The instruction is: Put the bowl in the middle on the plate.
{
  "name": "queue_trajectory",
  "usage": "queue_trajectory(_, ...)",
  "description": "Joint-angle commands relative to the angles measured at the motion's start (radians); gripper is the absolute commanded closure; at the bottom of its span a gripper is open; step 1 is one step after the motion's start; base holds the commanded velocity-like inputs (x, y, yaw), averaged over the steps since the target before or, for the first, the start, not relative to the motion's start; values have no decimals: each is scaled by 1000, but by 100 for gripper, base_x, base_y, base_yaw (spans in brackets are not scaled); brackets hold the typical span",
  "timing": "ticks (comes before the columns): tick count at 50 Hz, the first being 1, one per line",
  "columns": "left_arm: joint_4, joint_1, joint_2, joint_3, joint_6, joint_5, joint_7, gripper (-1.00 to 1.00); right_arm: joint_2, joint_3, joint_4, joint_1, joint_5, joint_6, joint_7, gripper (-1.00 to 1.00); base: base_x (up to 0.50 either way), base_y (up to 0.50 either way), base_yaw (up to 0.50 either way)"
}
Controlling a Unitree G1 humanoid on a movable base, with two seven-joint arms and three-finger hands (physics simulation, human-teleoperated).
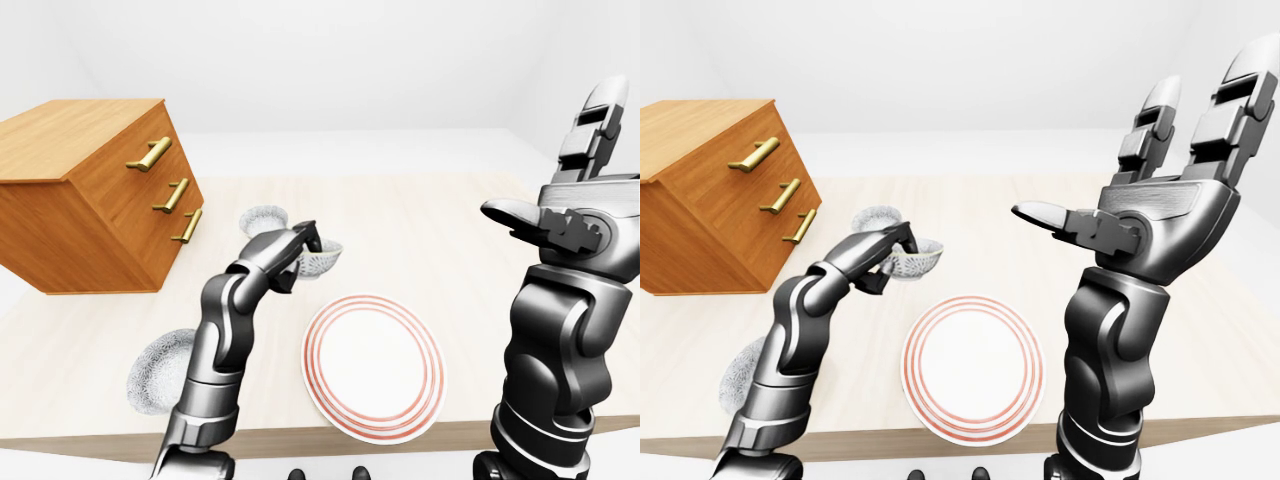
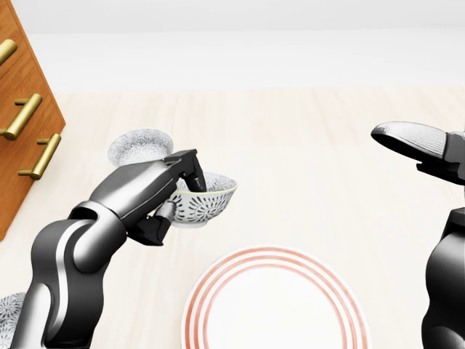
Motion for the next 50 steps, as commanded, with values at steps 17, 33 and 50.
queue_trajectory(17,-99,71,-70,-48,0,24,0,100,2,3,0,5,-4,0,6,-100,0,0,0)
queue_trajectory(33,-122,107,-93,-74,0,25,0,100,4,3,-7,5,-3,0,3,-100,0,0,0)
queue_trajectory(50,-193,193,-128,-124,0,44,0,100,7,7,-4,7,-7,0,4,-100,0,0,0)
